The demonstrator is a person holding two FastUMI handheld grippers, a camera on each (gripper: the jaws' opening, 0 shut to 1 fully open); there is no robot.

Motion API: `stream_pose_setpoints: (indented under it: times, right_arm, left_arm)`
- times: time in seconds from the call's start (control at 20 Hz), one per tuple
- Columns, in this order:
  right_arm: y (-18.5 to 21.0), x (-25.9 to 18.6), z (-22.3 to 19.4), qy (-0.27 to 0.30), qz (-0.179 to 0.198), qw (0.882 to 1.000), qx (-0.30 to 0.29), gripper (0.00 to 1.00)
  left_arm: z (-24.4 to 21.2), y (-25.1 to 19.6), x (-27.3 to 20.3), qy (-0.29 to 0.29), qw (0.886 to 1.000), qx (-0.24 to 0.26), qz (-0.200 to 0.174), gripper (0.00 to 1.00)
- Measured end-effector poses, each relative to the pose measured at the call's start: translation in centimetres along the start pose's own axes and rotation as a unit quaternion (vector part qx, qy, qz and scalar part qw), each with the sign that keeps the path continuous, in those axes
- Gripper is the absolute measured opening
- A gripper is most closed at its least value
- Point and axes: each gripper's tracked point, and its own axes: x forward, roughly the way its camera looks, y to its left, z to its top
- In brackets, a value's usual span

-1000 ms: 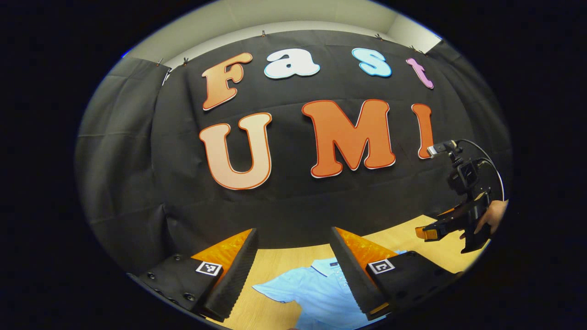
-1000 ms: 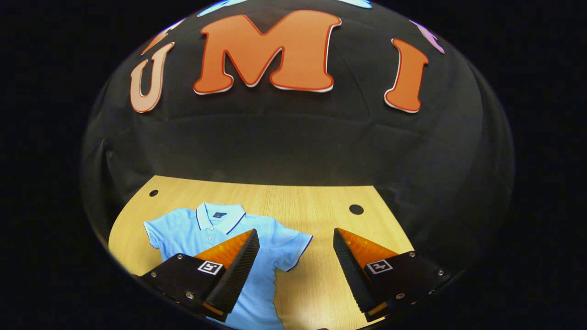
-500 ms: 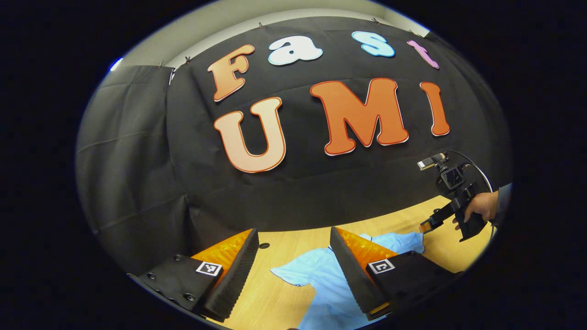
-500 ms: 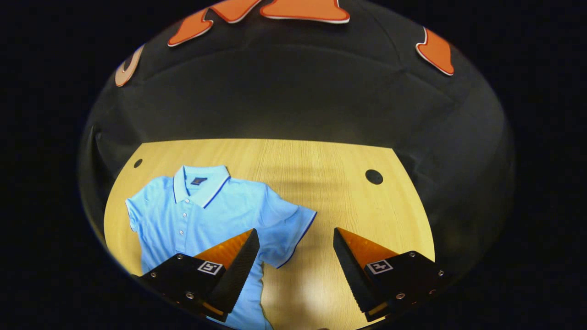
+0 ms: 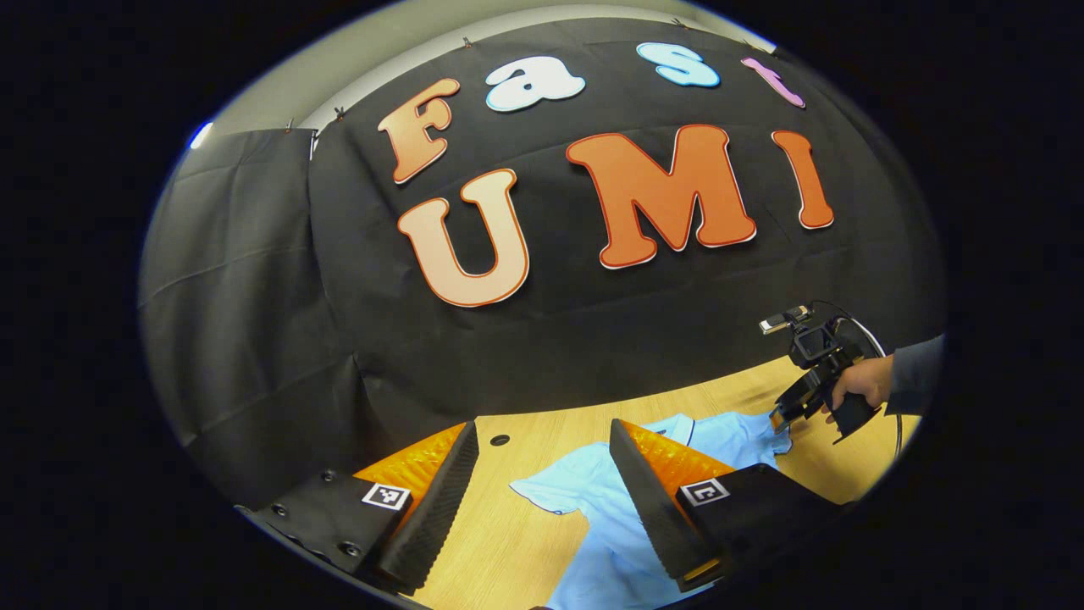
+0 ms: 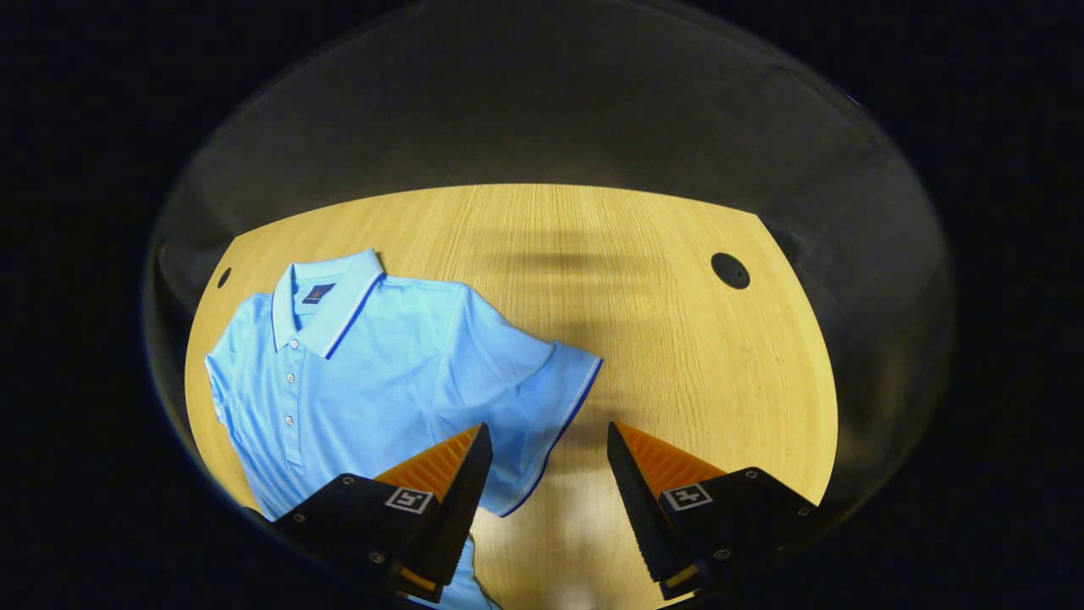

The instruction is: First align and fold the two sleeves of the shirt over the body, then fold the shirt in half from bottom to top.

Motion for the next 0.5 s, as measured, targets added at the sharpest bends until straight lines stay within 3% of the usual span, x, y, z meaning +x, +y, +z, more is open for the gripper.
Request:
stream_pose_setpoints:
  times: [0.3, 0.5]
  right_arm:
    - [0.6, 2.1, -1.0, 0.040, 0.004, 0.998, 0.038, 0.74]
    - [0.9, 2.7, -0.8, 0.042, 0.001, 0.998, 0.051, 0.44]
  left_arm:
    - [0.2, -1.0, 0.1, 0.005, 1.000, 0.011, -0.005, 1.00]
    - [-0.1, -1.2, 0.2, 0.016, 1.000, 0.004, -0.006, 1.00]
